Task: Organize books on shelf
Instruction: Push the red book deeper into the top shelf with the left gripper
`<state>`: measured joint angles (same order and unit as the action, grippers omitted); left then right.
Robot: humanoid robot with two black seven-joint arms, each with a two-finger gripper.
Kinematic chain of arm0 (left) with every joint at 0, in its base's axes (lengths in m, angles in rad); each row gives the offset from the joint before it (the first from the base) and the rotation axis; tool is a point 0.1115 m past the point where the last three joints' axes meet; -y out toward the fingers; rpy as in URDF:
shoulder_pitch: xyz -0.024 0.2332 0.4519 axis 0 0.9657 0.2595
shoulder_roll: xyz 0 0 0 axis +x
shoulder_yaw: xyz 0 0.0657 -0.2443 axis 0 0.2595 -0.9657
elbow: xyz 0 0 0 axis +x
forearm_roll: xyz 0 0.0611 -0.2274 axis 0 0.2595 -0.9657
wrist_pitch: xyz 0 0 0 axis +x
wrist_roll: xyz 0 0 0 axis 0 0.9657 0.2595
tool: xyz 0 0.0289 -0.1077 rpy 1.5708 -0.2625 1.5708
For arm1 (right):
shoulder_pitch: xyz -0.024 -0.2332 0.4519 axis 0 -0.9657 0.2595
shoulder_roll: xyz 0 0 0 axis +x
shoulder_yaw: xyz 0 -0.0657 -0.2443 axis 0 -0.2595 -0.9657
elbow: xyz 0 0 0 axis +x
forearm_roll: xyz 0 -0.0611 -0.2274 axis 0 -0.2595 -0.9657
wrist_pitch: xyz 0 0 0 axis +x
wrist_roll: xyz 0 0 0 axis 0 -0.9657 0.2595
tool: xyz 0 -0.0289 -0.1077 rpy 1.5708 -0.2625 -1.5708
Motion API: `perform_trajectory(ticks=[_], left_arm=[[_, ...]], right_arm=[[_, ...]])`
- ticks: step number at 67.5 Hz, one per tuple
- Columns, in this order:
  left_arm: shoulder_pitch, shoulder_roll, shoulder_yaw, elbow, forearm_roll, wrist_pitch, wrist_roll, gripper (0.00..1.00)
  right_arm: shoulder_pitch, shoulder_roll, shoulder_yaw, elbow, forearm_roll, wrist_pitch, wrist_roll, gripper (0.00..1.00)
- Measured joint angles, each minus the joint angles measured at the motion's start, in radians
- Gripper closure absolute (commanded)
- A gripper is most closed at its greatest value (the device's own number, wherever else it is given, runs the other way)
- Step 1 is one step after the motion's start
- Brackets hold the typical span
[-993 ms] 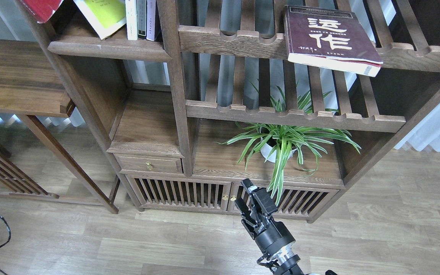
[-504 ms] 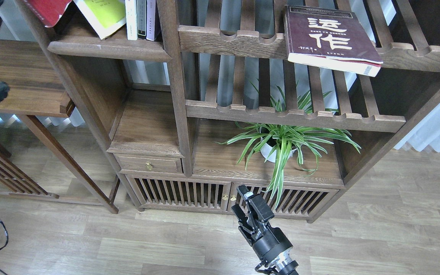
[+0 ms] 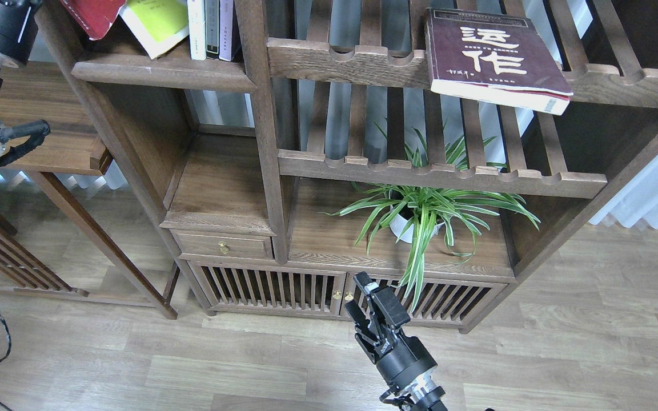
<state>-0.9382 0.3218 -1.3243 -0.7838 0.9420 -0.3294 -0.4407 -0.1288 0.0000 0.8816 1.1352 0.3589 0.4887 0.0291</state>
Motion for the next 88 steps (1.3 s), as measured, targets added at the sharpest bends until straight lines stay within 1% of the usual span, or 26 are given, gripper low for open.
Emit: perform_trajectory(ticks=[6, 17, 24, 39, 62, 88], left_arm=[[-0.013, -0.014, 0.023, 0.021, 0.0, 0.012, -0.013, 0.96], [-0.041, -0.04, 0.047, 0.053, 0.0, 0.033, -0.015, 0.96], [-0.084, -0.042, 0.071, 0.101, -0.007, 0.036, -0.019, 0.96], [-0.17, -0.043, 0.119, 0.197, -0.019, 0.036, -0.041, 0.96], [-0.193, -0.057, 0.157, 0.268, -0.046, 0.035, -0.047, 0.96], [-0.276, -0.149, 0.179, 0.408, -0.055, 0.035, -0.048, 0.96]], right_arm=[[0.0, 0.0, -0.001, 0.0, 0.0, 0.0, 0.0, 0.03], [0.0, 0.0, -0.001, 0.001, 0.0, 0.0, -0.001, 0.03], [0.0, 0.0, -0.002, 0.002, 0.0, 0.0, -0.001, 0.03], [0.001, 0.0, -0.002, 0.002, 0.0, 0.0, -0.002, 0.03], [0.002, 0.0, -0.006, 0.015, 0.001, 0.0, -0.002, 0.03], [0.003, 0.0, -0.01, 0.023, 0.0, 0.0, -0.002, 0.03]])
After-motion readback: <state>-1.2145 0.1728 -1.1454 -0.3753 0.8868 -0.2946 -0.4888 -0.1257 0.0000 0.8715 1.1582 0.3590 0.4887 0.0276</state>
